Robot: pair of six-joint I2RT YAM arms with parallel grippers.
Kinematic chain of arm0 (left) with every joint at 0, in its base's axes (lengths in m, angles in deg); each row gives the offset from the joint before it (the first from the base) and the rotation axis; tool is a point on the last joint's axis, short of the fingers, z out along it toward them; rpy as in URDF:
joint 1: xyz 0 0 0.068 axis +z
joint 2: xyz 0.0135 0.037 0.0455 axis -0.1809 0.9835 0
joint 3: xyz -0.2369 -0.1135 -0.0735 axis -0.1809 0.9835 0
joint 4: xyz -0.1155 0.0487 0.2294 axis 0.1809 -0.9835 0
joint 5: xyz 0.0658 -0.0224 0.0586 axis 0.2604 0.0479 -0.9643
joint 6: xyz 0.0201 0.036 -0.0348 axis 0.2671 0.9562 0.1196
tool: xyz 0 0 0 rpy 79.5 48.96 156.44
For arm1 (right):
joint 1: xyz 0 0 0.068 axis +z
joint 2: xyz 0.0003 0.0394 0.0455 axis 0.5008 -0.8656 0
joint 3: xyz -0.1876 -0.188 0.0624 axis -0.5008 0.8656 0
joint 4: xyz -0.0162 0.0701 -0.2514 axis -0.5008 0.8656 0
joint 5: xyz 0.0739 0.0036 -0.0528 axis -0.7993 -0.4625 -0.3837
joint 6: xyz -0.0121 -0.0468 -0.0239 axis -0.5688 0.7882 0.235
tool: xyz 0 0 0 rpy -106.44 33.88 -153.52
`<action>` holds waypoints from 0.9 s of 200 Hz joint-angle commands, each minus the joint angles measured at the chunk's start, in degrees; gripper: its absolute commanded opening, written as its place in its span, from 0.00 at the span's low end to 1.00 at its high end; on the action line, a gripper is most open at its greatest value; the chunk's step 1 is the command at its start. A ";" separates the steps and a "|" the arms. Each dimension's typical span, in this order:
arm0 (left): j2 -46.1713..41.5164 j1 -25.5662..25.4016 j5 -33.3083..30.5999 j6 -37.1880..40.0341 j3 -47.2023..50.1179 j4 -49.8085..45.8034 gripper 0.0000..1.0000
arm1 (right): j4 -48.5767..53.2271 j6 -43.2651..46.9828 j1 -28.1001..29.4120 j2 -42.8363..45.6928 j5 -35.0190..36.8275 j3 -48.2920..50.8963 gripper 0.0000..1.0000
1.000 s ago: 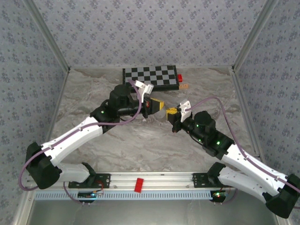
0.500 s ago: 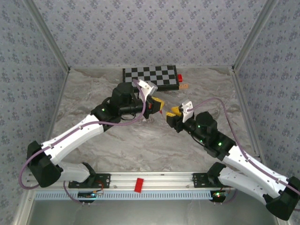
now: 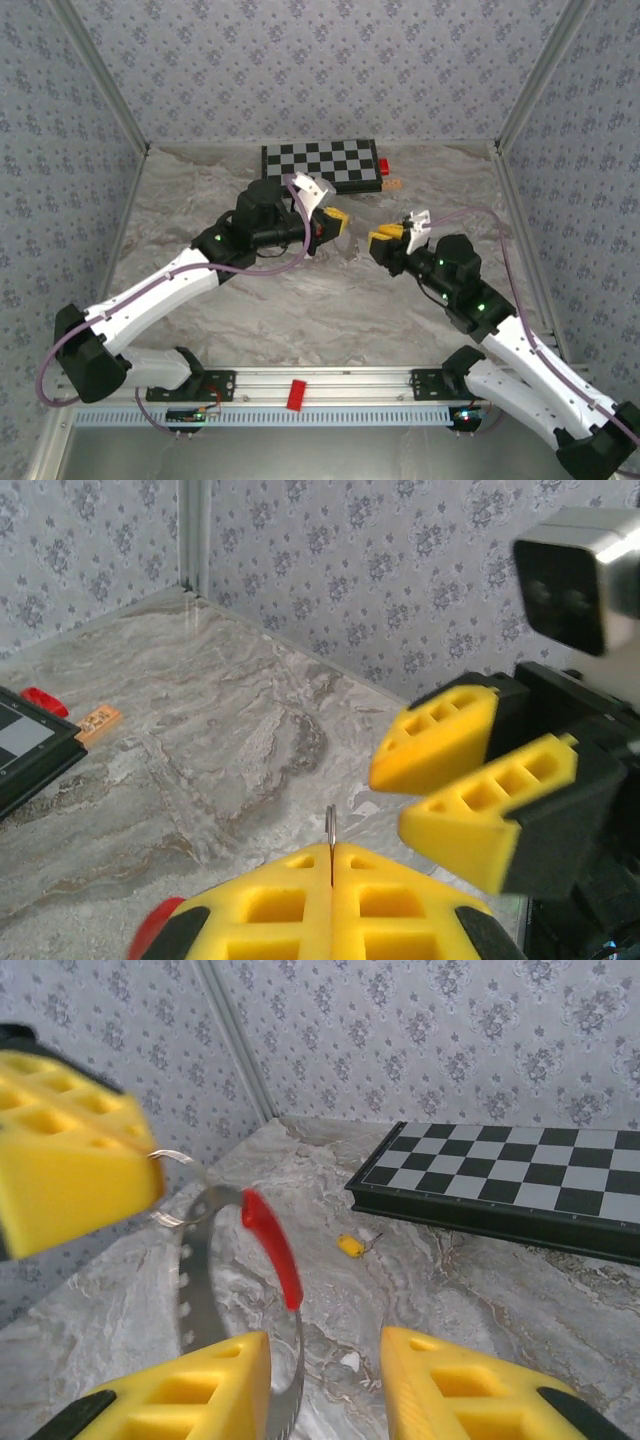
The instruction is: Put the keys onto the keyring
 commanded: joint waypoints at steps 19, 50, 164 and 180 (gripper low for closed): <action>-4.61 -0.36 -0.27 1.62 6.69 14.95 0.00 | -11.37 -12.38 -11.92 -4.67 -19.40 -1.66 0.33; -4.74 -0.23 1.17 1.10 7.09 16.09 0.00 | -17.21 -13.69 -13.76 -9.61 -25.46 -2.87 0.30; -1.04 1.18 4.40 -3.81 5.32 21.55 0.00 | -26.83 -11.31 -6.10 -17.49 -28.51 -4.88 0.21; -0.70 1.21 4.53 -4.12 5.26 21.82 0.00 | -26.87 -11.18 -5.68 -17.48 -28.27 -4.96 0.21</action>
